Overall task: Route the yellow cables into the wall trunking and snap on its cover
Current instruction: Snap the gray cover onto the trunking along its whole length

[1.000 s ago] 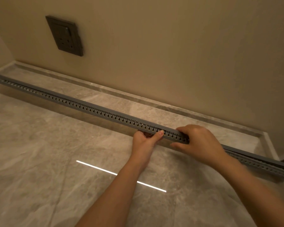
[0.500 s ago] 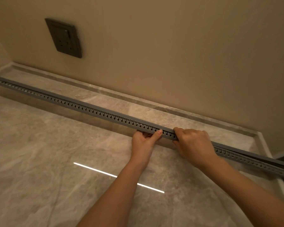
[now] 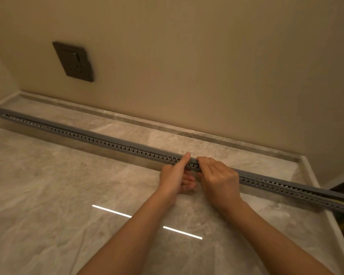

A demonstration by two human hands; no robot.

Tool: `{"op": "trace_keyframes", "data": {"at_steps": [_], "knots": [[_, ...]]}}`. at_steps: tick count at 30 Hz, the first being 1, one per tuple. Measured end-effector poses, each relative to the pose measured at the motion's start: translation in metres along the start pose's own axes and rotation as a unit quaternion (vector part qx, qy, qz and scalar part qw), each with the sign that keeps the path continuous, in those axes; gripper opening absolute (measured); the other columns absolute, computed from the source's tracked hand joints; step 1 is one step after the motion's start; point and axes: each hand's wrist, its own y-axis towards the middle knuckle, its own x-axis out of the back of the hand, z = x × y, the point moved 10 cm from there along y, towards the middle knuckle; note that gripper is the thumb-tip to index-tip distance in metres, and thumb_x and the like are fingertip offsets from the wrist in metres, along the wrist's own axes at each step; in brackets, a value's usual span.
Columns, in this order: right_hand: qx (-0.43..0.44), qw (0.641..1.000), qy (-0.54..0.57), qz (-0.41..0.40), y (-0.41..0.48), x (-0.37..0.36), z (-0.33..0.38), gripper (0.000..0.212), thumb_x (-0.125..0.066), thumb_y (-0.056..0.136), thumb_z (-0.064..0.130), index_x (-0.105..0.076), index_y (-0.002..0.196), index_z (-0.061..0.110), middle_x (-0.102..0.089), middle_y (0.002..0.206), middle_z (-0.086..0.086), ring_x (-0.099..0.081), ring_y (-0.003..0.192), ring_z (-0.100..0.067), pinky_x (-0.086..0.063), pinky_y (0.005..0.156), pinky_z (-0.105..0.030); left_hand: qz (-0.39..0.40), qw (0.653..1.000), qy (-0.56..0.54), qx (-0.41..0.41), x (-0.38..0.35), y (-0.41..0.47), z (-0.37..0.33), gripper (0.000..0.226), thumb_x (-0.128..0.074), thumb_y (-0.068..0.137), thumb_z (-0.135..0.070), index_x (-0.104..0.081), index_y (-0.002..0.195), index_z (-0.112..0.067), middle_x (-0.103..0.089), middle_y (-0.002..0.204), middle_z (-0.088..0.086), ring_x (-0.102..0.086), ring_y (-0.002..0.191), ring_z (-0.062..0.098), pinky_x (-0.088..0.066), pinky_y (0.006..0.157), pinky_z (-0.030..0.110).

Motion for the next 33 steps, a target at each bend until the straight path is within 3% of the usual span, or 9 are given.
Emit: {"op": "trace_keyframes", "data": {"at_steps": [4, 11, 14, 17, 20, 22, 25, 27, 33], "knots": [[-0.011, 0.999, 0.033, -0.026, -0.003, 0.003, -0.002, 0.025, -0.071, 0.073, 0.008, -0.071, 0.098, 0.005, -0.073, 0.086, -0.006, -0.069, 0.073, -0.019, -0.052, 0.063, -0.025, -0.013, 0.998, -0.004, 0.062, -0.018, -0.009, 0.014, 0.051, -0.063, 0.078, -0.055, -0.055, 0.054, -0.01, -0.051, 0.042, 0.002, -0.043, 0.031, 0.012, -0.033, 0.034, 0.016], [-0.045, 0.991, 0.107, 0.067, -0.001, 0.0, -0.008, 0.031, -0.079, 0.066, 0.009, -0.07, 0.096, 0.009, -0.074, 0.085, -0.003, -0.069, 0.072, -0.018, -0.051, 0.056, -0.023, -0.124, 0.992, 0.003, -0.012, -0.013, -0.019, 0.013, 0.038, -0.06, 0.076, -0.047, -0.064, 0.072, -0.01, -0.05, 0.057, -0.001, -0.042, 0.046, 0.014, -0.032, 0.042, 0.026], [-0.116, 0.956, 0.25, 0.1, -0.009, -0.002, -0.02, 0.04, -0.067, 0.075, 0.001, -0.065, 0.113, 0.01, -0.069, 0.11, -0.001, -0.063, 0.103, -0.017, -0.048, 0.087, -0.025, -0.136, 0.99, 0.003, -0.038, -0.015, -0.022, 0.006, 0.05, -0.057, 0.079, -0.044, -0.066, 0.097, 0.002, -0.049, 0.063, 0.001, -0.042, 0.049, 0.015, -0.042, 0.05, 0.038], [-0.204, 0.884, 0.413, 0.077, -0.027, 0.008, -0.034, 0.038, -0.063, 0.081, 0.002, -0.064, 0.115, 0.018, -0.058, 0.114, 0.013, -0.05, 0.113, 0.0, -0.03, 0.099, -0.004, -0.138, 0.989, 0.006, -0.057, -0.017, -0.022, 0.004, 0.045, -0.057, 0.078, -0.042, -0.067, 0.094, -0.001, -0.051, 0.066, 0.003, -0.046, 0.053, 0.016, -0.045, 0.058, 0.04], [-0.313, 0.776, 0.541, 0.081, -0.052, 0.004, -0.042, 0.017, -0.063, 0.085, 0.011, -0.068, 0.093, 0.025, -0.07, 0.09, 0.013, -0.064, 0.09, 0.0, -0.049, 0.081, -0.013, -0.138, 0.988, 0.025, -0.069, -0.017, -0.022, 0.004, 0.037, -0.056, 0.079, -0.044, -0.063, 0.079, -0.007, -0.052, 0.066, 0.003, -0.048, 0.057, 0.017, -0.044, 0.057, 0.038], [-0.427, 0.638, 0.629, 0.122, -0.075, -0.016, -0.041, 0.011, -0.06, 0.089, 0.018, -0.069, 0.083, 0.019, -0.07, 0.078, 0.003, -0.067, 0.077, -0.011, -0.054, 0.067, -0.02, -0.139, 0.986, 0.039, -0.079, -0.017, -0.023, 0.003, 0.034, -0.055, 0.081, -0.044, -0.055, 0.066, -0.013, -0.052, 0.063, 0.002, -0.047, 0.056, 0.018, -0.039, 0.059, 0.031], [-0.582, 0.327, 0.727, 0.162, -0.106, -0.043, -0.018, 0.031, -0.055, 0.09, 0.033, -0.065, 0.091, 0.004, -0.068, 0.076, -0.009, -0.065, 0.069, -0.017, -0.055, 0.055, -0.023, -0.133, 0.987, 0.039, -0.08, -0.015, -0.024, 0.003, 0.036, -0.056, 0.082, -0.043, -0.052, 0.061, -0.014, -0.05, 0.058, 0.002, -0.045, 0.052, 0.019, -0.037, 0.061, 0.031], [-0.605, 0.221, 0.746, 0.171, -0.108, -0.046, -0.006, 0.049, -0.054, 0.088, 0.044, -0.06, 0.105, -0.001, -0.066, 0.086, -0.013, -0.064, 0.072, -0.019, -0.056, 0.053, -0.023, -0.127, 0.988, 0.037, -0.077, -0.015, -0.027, 0.003, 0.037, -0.056, 0.082, -0.042, -0.052, 0.059, -0.013, -0.05, 0.054, 0.003, -0.045, 0.048, 0.019, -0.037, 0.054, 0.028], [-0.656, 0.267, 0.698, 0.104, -0.098, -0.057, -0.015, 0.059, -0.057, 0.082, 0.055, -0.059, 0.1, -0.001, -0.061, 0.082, -0.011, -0.058, 0.065, -0.015, -0.053, 0.047, -0.02, -0.108, 0.99, 0.04, -0.083, -0.016, -0.03, 0.001, 0.049, -0.055, 0.083, -0.044, -0.067, 0.086, 0.004, -0.065, 0.082, 0.03, -0.063, 0.077, 0.041, -0.049, 0.074, 0.046]]}}
